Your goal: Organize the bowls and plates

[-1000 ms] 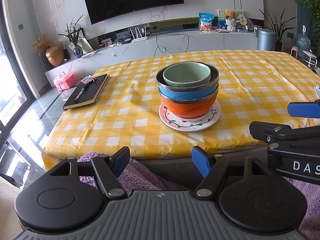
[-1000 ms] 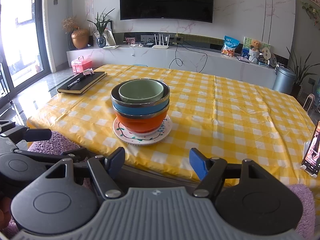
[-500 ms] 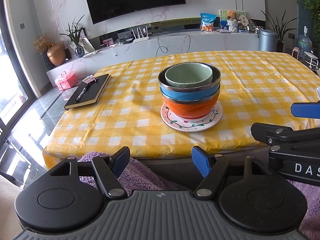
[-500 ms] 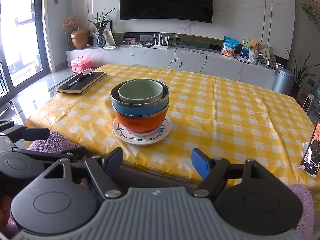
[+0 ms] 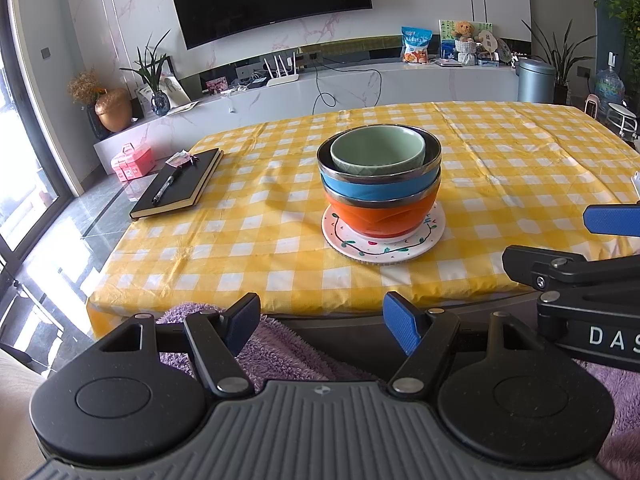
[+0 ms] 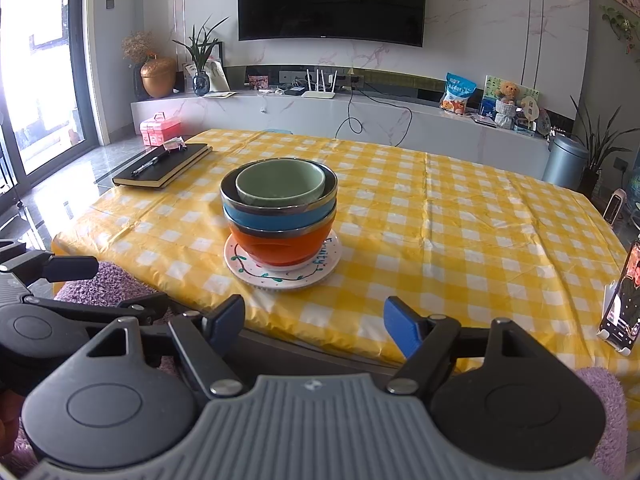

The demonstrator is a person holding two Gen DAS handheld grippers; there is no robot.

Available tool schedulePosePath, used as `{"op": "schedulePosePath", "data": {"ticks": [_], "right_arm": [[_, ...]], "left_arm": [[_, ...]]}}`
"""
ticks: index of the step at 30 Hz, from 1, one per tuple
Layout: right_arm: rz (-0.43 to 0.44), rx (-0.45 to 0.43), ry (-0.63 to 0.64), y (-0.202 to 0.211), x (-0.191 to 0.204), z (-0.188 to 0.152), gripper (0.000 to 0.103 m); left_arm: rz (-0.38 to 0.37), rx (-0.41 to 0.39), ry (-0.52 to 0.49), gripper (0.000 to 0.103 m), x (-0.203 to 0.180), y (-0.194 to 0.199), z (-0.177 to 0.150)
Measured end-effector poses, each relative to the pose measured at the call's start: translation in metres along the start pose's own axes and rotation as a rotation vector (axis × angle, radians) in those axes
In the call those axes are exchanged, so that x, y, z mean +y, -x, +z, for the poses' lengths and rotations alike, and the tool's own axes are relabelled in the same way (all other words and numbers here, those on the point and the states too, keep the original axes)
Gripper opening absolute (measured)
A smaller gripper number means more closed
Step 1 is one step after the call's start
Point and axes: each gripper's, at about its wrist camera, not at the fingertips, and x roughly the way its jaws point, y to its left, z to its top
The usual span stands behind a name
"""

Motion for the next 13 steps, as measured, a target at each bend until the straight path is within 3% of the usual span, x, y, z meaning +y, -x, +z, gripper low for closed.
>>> {"op": "schedulePosePath", "data": {"ticks": [13], "right_arm": [[-0.001,0.000,0.001,0.0005,-0.0001,-0.0002,0.076]], "left_arm": [[0.002,-0.006,0.007,0.082,0.0031,0.0021,-0.0001]]}}
